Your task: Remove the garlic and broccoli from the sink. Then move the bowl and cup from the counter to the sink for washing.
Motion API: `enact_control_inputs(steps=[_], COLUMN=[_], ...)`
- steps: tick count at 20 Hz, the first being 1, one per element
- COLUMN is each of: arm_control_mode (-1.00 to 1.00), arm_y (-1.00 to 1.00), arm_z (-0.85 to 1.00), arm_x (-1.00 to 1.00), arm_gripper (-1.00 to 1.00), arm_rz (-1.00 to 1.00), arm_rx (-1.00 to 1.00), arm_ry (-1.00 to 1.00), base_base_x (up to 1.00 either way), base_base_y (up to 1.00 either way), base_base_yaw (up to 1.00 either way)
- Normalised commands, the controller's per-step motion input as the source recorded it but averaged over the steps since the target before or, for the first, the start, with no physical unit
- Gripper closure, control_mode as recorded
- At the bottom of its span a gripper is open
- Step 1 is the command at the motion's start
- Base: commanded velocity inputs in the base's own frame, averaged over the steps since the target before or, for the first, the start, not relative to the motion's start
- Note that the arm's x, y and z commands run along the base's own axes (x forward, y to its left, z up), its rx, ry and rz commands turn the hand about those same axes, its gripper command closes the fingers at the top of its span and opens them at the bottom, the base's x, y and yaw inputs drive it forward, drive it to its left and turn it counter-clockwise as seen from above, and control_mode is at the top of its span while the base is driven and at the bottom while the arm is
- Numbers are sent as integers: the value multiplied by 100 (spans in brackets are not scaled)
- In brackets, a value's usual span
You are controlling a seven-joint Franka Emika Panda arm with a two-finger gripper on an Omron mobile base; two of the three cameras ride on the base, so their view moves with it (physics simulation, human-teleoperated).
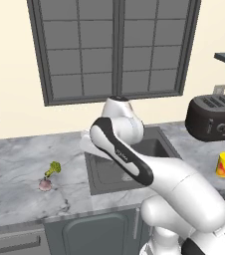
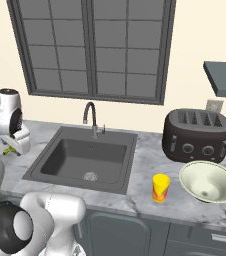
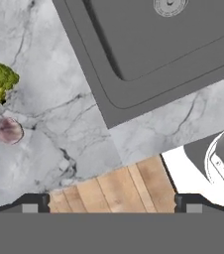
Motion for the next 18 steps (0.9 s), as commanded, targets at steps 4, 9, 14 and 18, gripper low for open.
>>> enact_control_inputs(steps=[4,9,14,18], arm_control_mode=[-100,-100,-100,-100], arm_y=[-33,-31,-33,-37], arm_z=[0,0,0,0], arm_x=[-6,-14,-10,-4], arm_gripper=[-100,-100,-100,-100], arm_rz=[16,22,18,9], arm_rx=[0,0,0,0], arm_ry=[0,-9,-7,-1], base_base_x=[0,0,0,0], base_base_y=[0,0,0,0], base_base_yaw=[0,0,0,0])
